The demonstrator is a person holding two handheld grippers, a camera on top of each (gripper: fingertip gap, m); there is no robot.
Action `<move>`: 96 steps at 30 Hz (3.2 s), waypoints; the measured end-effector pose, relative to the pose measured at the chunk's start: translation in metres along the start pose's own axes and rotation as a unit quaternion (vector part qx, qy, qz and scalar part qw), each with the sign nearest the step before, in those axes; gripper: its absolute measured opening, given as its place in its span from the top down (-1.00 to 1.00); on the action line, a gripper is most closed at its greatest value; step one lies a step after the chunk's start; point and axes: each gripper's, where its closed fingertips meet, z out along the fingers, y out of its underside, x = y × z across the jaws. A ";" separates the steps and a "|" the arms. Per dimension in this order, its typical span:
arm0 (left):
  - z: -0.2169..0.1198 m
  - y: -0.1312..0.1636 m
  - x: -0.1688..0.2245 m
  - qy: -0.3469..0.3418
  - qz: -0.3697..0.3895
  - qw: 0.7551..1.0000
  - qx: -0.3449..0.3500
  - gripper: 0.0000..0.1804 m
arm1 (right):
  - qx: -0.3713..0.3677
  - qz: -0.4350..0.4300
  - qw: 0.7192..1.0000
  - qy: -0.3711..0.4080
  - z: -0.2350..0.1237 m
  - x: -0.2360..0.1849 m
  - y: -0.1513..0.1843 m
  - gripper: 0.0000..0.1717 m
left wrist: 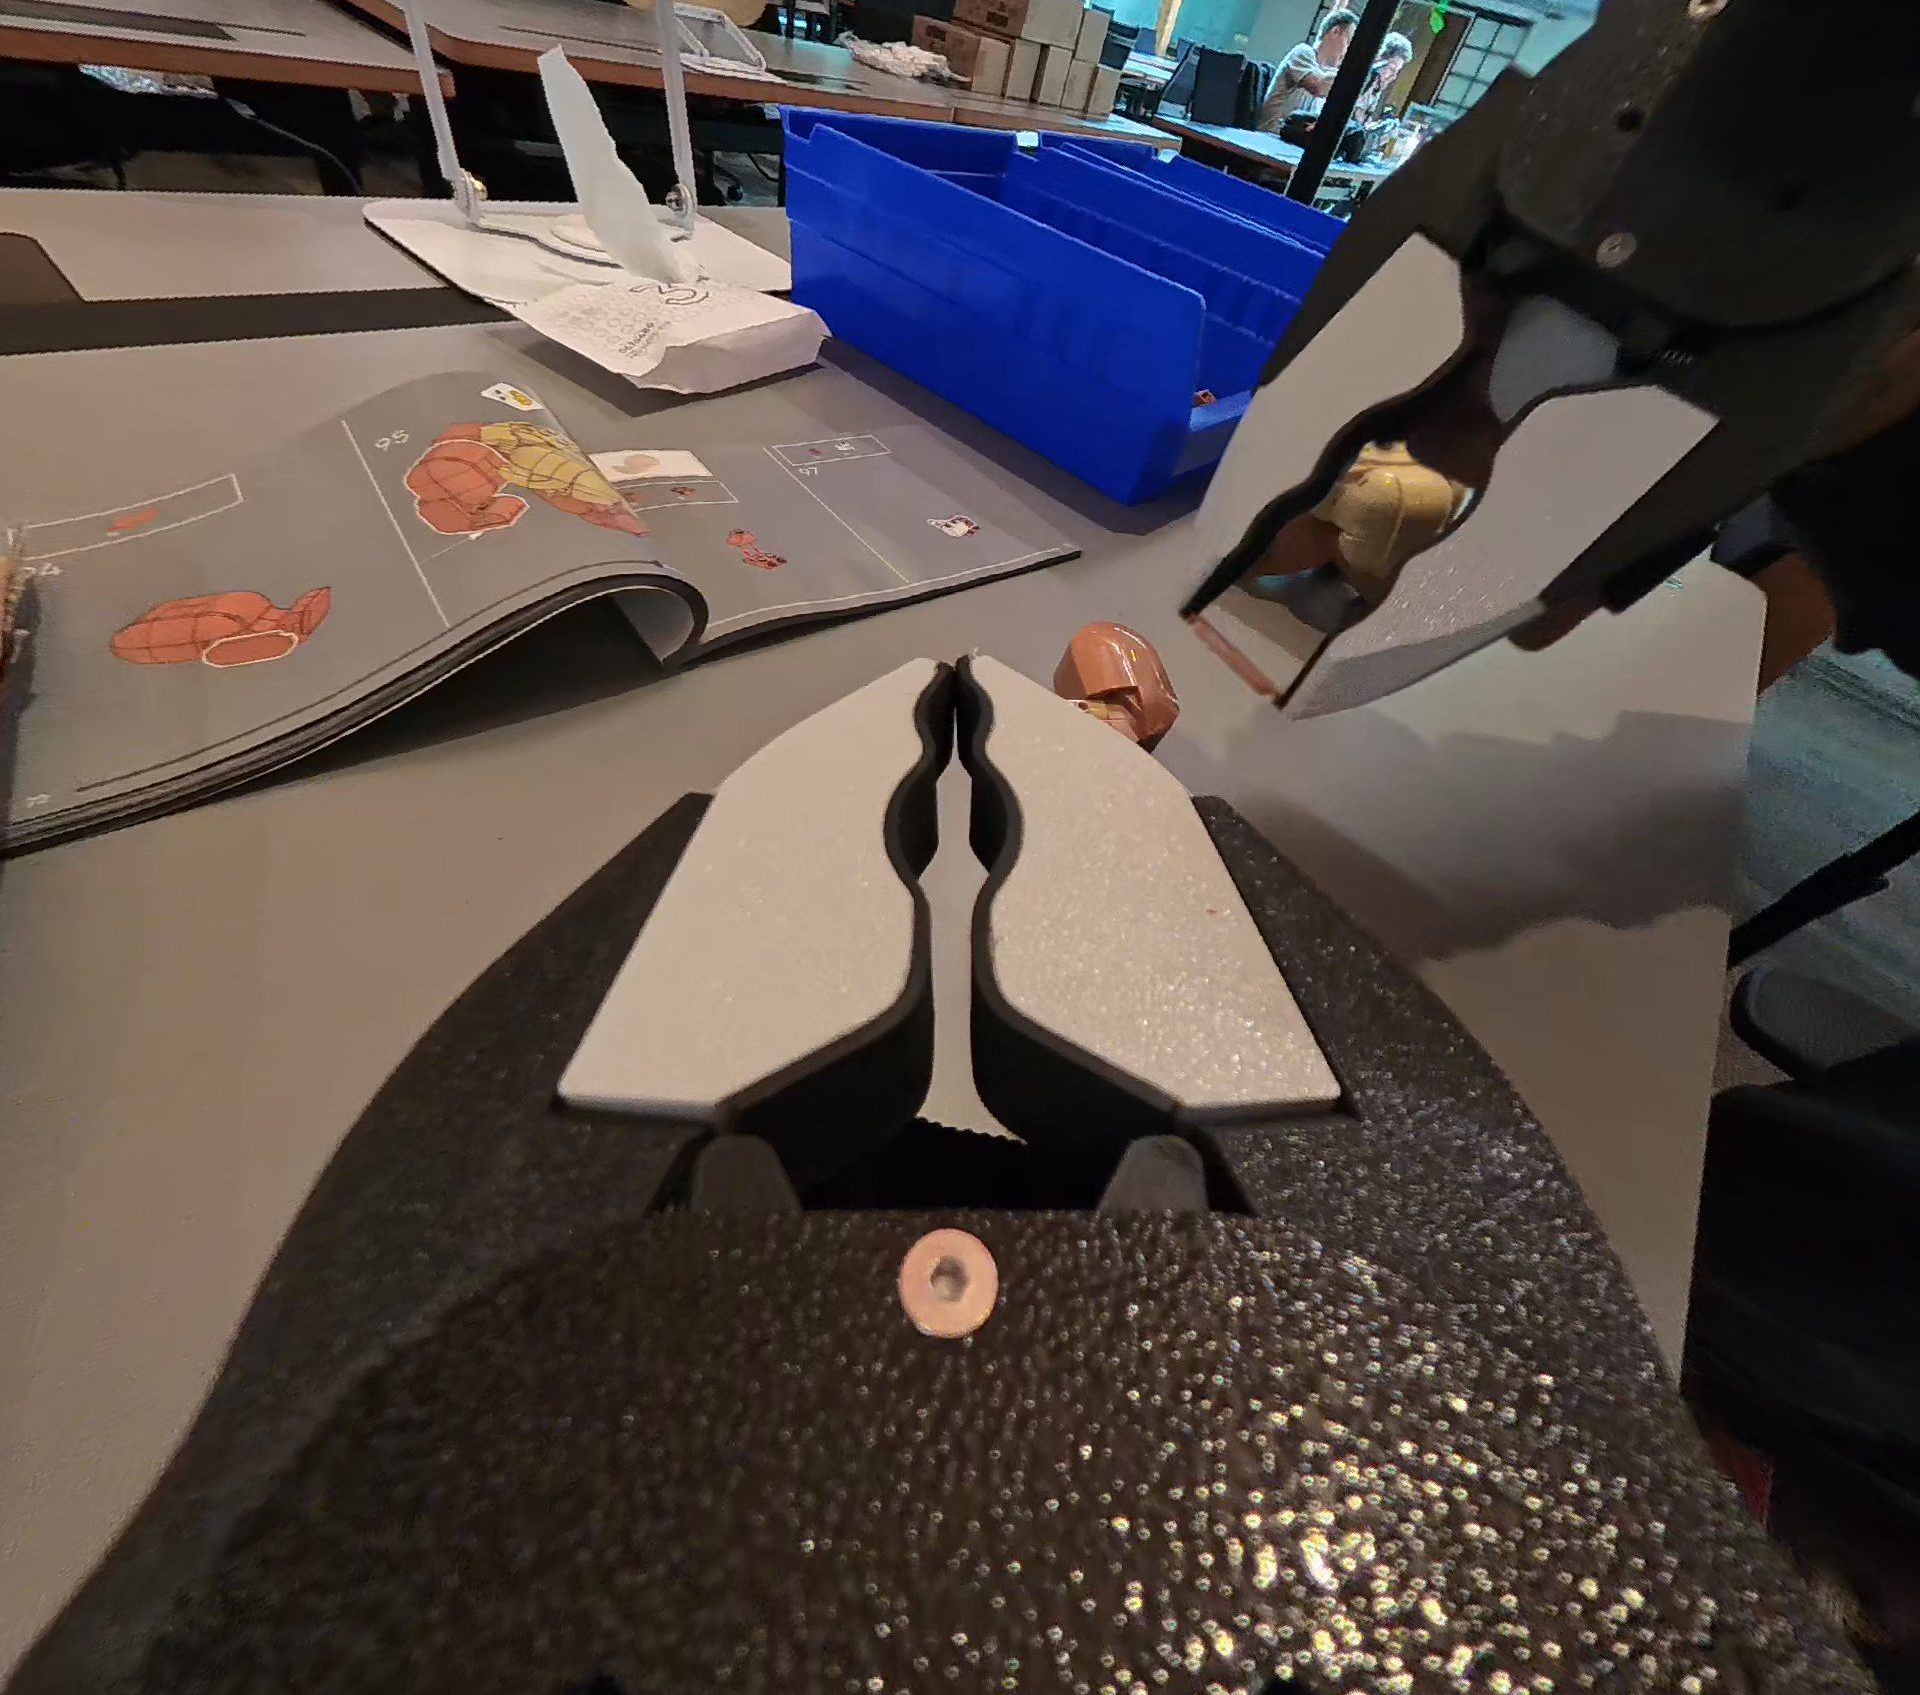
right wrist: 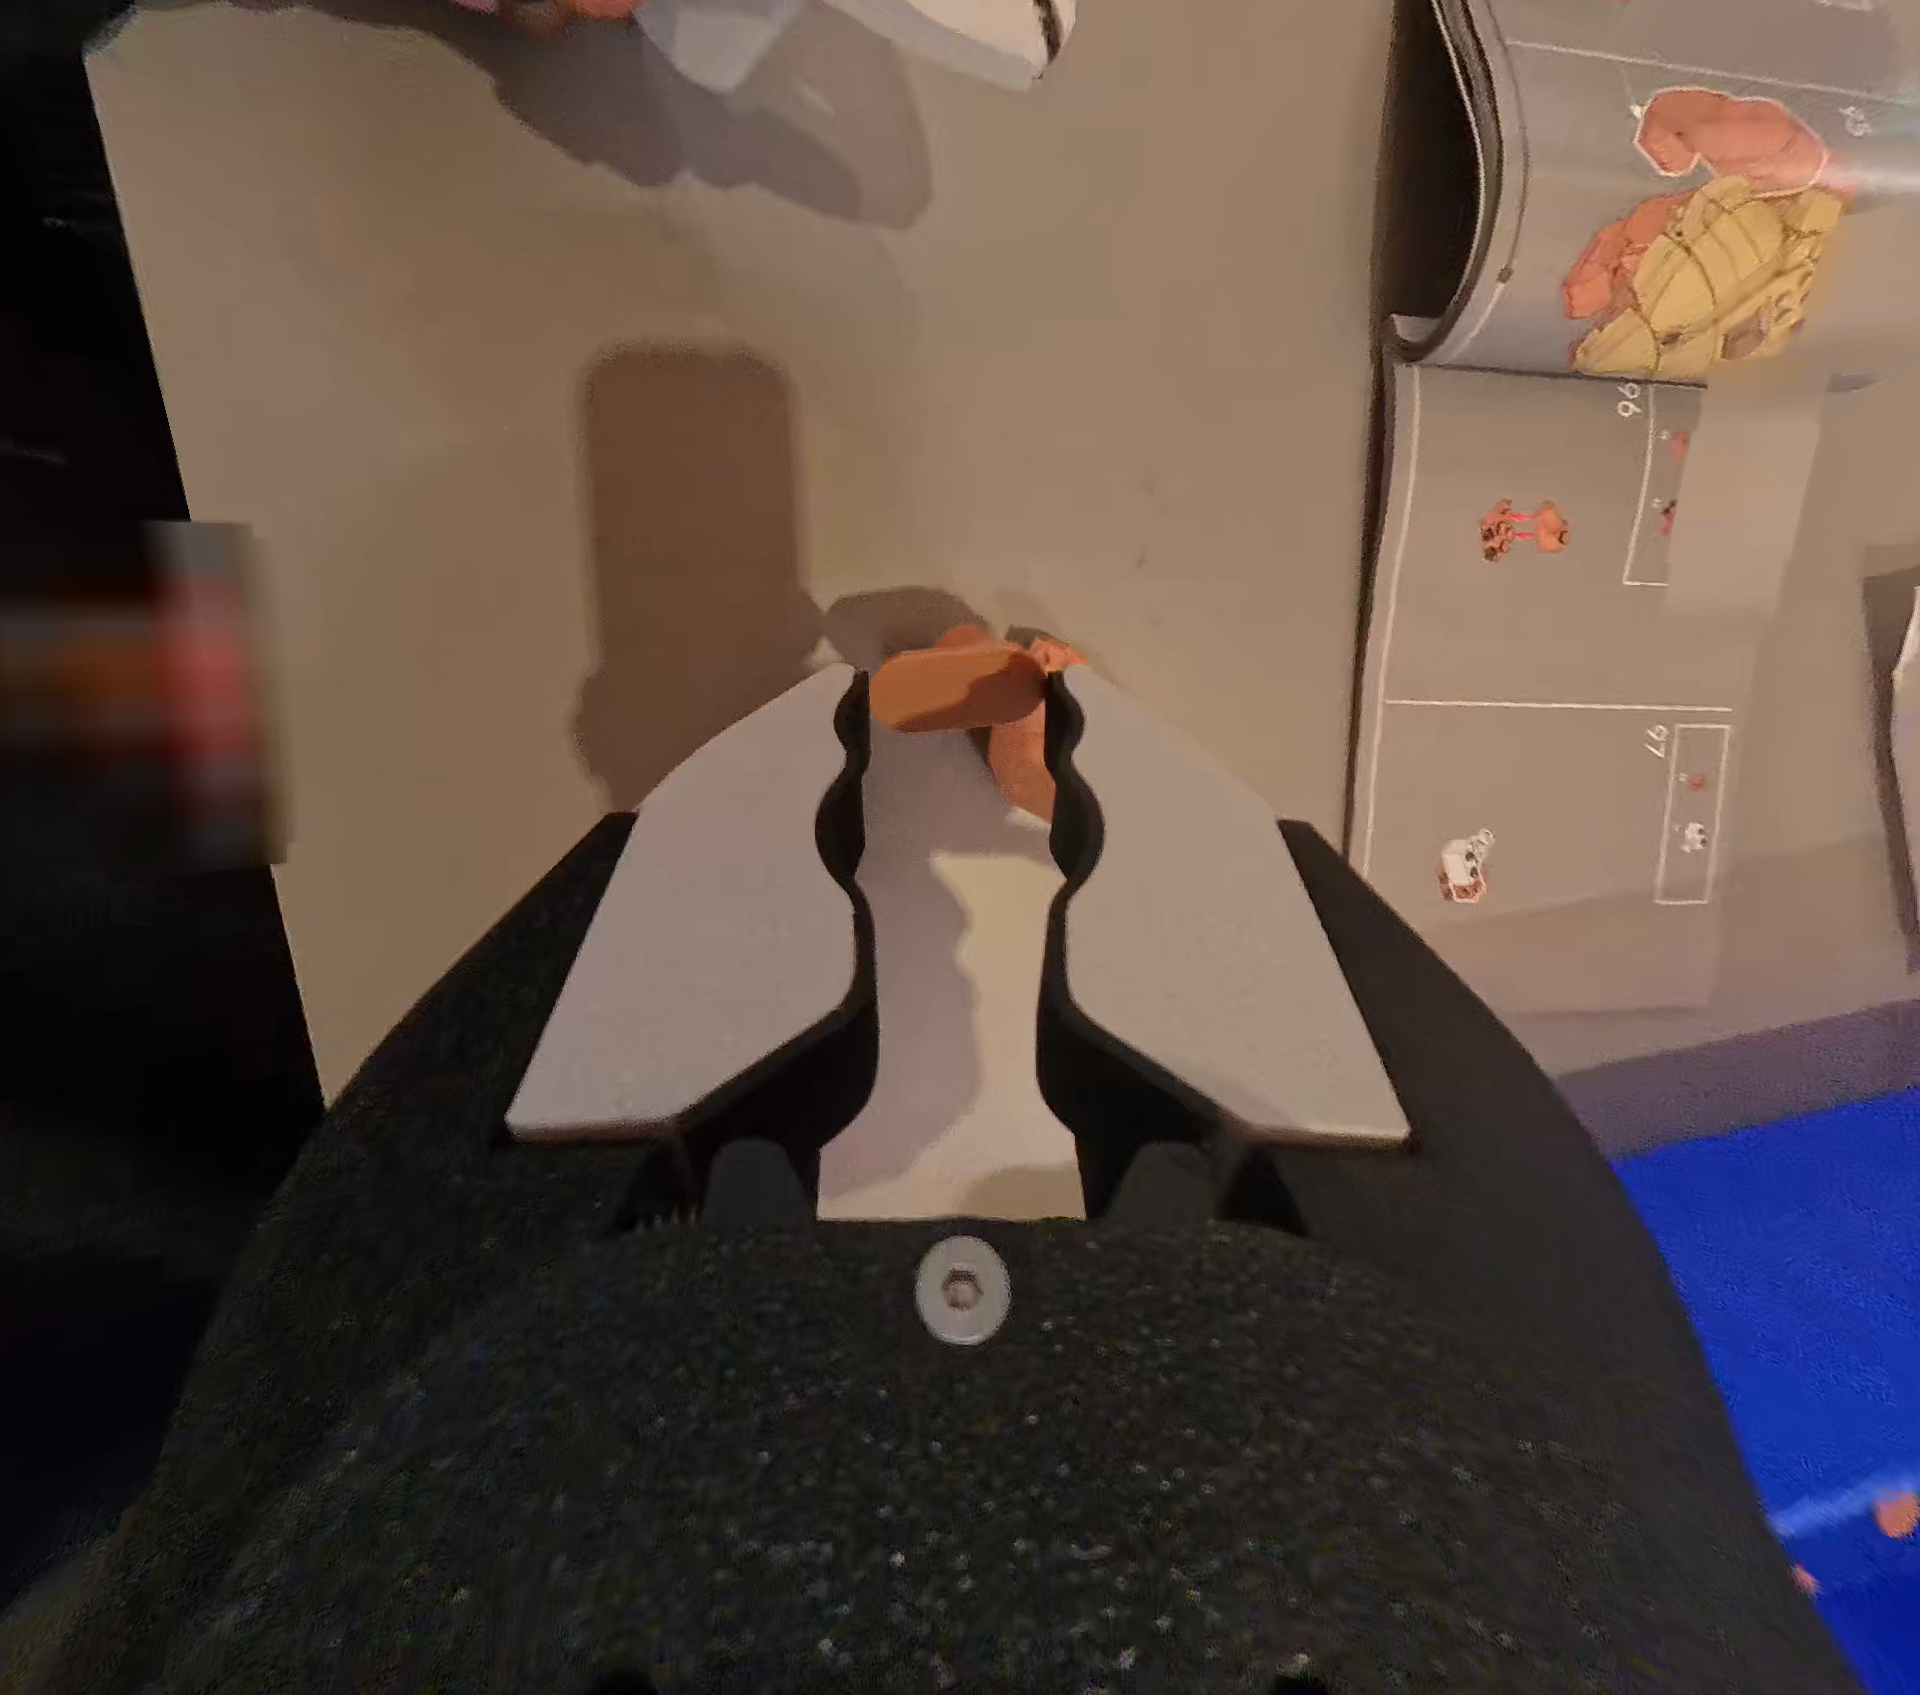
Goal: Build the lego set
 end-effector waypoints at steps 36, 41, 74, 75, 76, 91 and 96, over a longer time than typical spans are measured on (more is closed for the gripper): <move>-0.003 -0.002 -0.002 0.004 -0.017 1.000 0.006 1.00 | 0.041 0.040 0.998 0.036 0.042 -0.005 -0.015 0.40; -0.002 -0.001 -0.002 0.005 -0.017 1.000 0.004 1.00 | 0.054 0.112 0.985 0.121 0.019 0.009 0.005 0.17; -0.001 0.001 -0.001 0.007 -0.016 1.000 -0.004 1.00 | 0.065 0.088 0.990 0.087 0.029 0.020 0.034 0.16; -0.001 0.001 -0.001 0.007 -0.016 1.000 -0.005 1.00 | 0.074 0.083 0.990 0.084 0.027 0.016 0.030 0.17; 0.000 0.002 -0.001 0.007 -0.016 1.000 -0.007 1.00 | 0.082 0.079 0.990 0.078 0.026 0.010 0.025 0.20; -0.001 0.001 -0.001 0.008 -0.017 1.000 -0.005 1.00 | 0.100 0.099 0.986 0.092 0.037 0.004 -0.001 0.27; -0.001 0.002 0.000 0.010 -0.014 1.000 -0.007 1.00 | 0.097 0.171 0.974 0.115 0.026 0.039 0.028 0.23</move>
